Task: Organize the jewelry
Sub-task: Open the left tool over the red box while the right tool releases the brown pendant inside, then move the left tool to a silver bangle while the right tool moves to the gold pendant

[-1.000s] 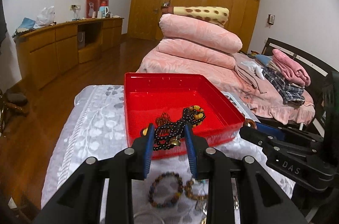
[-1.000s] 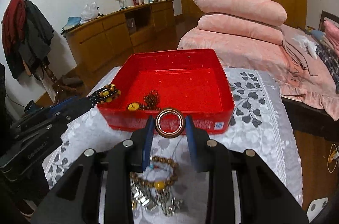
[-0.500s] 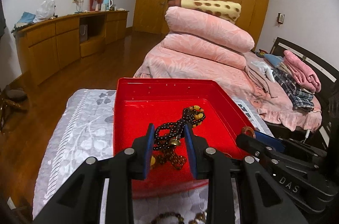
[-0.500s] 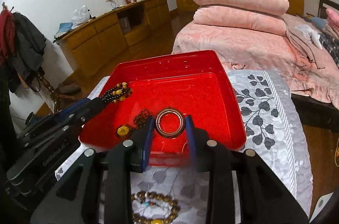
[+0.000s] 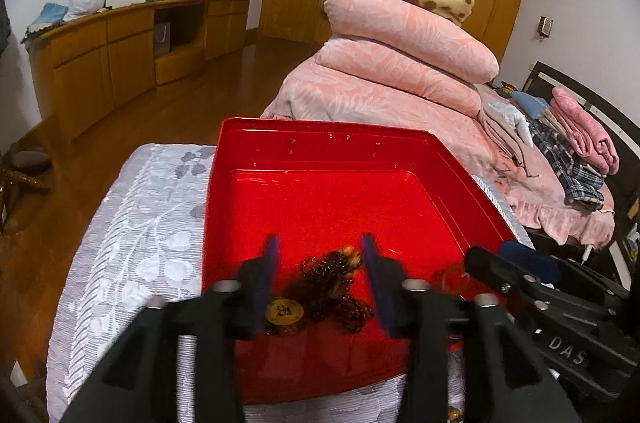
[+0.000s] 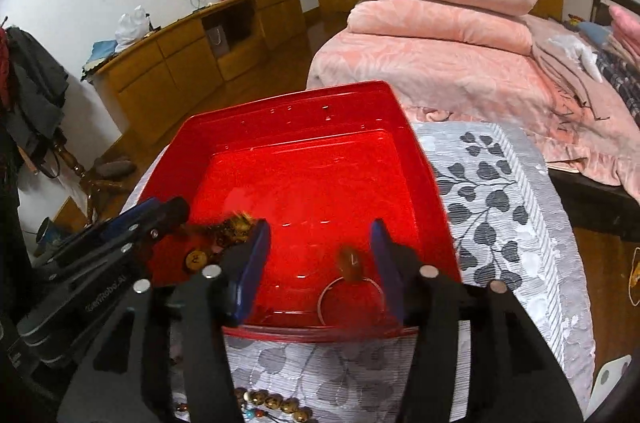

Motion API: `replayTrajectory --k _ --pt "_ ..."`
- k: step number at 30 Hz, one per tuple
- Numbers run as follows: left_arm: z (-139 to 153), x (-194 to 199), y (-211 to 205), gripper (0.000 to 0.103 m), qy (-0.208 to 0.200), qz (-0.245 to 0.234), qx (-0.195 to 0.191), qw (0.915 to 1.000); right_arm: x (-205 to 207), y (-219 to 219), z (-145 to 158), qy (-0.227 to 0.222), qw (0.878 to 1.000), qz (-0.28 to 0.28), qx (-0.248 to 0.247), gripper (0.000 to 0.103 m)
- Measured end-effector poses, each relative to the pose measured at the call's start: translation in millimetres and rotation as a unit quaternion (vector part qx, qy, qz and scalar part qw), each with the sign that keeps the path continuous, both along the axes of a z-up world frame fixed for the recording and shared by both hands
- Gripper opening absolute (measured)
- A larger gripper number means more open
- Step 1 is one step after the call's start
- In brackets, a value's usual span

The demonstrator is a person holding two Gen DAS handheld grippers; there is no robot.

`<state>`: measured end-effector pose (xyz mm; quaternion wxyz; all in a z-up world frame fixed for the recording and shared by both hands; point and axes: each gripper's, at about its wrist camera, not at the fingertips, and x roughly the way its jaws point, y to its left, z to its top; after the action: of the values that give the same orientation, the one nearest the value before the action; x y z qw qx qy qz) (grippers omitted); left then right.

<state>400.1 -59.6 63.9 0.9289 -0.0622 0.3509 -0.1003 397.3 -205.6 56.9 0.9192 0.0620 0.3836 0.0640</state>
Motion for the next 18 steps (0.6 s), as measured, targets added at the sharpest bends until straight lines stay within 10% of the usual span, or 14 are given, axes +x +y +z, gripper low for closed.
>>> replayTrajectory --k 18 --pt "30.6 -101.3 53.2 0.097 -0.069 0.033 0.048 0.9960 -91.1 -24.1 10.9 -0.045 0.998 -0.040 -0.027 0.096"
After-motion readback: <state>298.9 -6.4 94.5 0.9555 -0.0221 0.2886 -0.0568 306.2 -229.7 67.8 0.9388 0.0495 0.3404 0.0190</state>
